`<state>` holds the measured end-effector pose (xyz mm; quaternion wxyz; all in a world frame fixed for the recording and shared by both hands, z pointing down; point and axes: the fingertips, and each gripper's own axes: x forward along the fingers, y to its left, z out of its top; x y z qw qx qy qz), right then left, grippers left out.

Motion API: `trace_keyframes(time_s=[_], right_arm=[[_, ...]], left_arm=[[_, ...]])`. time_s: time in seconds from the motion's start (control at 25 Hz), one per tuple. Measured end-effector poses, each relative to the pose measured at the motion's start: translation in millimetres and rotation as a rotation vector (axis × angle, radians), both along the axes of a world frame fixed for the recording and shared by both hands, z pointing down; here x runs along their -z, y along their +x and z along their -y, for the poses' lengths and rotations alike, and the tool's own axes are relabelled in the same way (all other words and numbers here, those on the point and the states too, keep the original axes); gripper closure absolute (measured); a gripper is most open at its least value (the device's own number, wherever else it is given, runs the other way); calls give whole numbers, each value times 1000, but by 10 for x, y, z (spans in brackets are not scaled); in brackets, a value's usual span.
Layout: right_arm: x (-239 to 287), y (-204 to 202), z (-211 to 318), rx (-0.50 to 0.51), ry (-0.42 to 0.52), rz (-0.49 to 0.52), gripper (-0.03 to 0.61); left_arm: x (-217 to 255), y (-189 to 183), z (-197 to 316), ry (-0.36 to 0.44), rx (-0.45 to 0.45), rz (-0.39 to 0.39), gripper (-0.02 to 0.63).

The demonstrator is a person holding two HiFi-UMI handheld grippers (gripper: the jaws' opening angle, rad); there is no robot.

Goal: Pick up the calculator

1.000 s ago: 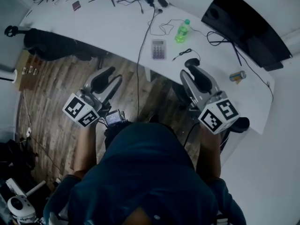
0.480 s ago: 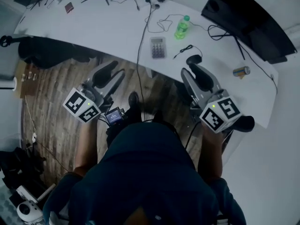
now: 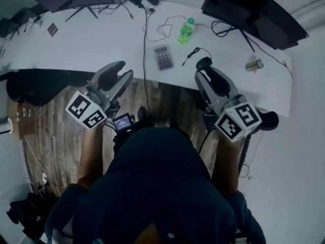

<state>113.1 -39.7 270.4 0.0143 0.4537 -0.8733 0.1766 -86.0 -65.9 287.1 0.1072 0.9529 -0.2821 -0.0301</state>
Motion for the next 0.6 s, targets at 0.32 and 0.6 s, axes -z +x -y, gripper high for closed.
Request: trace_keyframes(time_s=[0.32,0.6], right_arm=[[-55,-140,119,-108,-12,-14,442],[-49,-332,193,-166,-22,-35,442]], left_arm=[[-96,-142,349,-15,-97,-9,465],[-174,-269,564,-32,-156,-33,465]])
